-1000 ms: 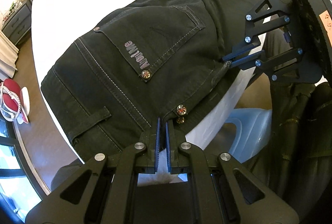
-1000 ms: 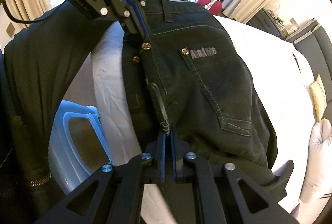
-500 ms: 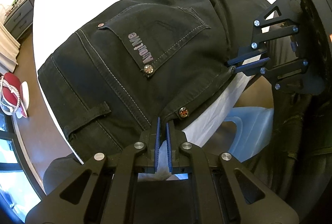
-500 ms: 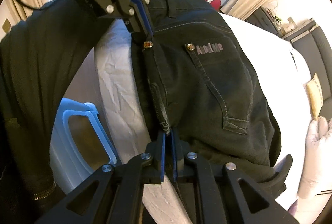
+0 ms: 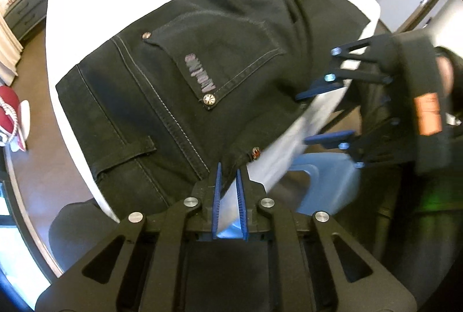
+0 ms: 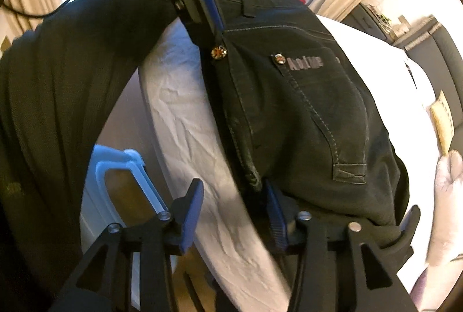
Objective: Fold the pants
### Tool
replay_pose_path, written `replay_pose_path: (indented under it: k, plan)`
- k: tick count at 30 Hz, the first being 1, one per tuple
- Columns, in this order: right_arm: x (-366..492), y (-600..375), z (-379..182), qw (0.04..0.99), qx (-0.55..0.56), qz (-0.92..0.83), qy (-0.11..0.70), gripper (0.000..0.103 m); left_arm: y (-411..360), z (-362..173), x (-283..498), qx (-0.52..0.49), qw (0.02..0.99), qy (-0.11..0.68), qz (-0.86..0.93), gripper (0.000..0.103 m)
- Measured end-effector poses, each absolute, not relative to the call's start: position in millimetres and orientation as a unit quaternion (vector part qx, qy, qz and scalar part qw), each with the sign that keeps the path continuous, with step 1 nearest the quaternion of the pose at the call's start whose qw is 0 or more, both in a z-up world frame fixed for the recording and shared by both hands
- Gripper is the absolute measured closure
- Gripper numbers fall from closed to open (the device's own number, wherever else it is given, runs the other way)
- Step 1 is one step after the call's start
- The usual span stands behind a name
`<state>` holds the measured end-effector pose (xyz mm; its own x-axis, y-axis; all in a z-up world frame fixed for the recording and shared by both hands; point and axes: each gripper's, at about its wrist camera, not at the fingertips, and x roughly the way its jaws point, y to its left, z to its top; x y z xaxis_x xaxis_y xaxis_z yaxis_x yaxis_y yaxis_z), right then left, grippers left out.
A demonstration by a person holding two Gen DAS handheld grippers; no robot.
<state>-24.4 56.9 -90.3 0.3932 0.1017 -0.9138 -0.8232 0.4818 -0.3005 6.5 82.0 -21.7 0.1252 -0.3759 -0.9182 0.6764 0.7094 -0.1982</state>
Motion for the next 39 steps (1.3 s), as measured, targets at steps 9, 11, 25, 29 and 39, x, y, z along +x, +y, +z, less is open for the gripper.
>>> replay_pose_path:
  k: [9, 11, 25, 29, 39]
  plan:
    - [-10, 47, -86, 0.759, -0.324, 0.318, 0.466, 0.048, 73, 20, 32, 0.079, 0.762, 0.531, -0.362, 0.087]
    - [-7, 42, -82, 0.768, -0.299, 0.319, 0.468, 0.048, 55, 12, 42, 0.068, 0.764, 0.530, -0.362, 0.087]
    - [77, -194, 0, 0.877, 0.103, 0.124, 0.452, 0.050, -10, -29, 80, 0.009, 0.774, 0.542, -0.327, 0.087]
    - [136, -268, 14, 0.886, 0.233, 0.067, 0.396, 0.050, -22, -38, 101, -0.036, 0.769, 0.551, -0.323, 0.087]
    - [278, -304, -13, 0.873, 0.207, -0.071, 0.436, 0.050, -23, -78, 117, -0.067, 0.741, 0.588, -0.317, 0.087]
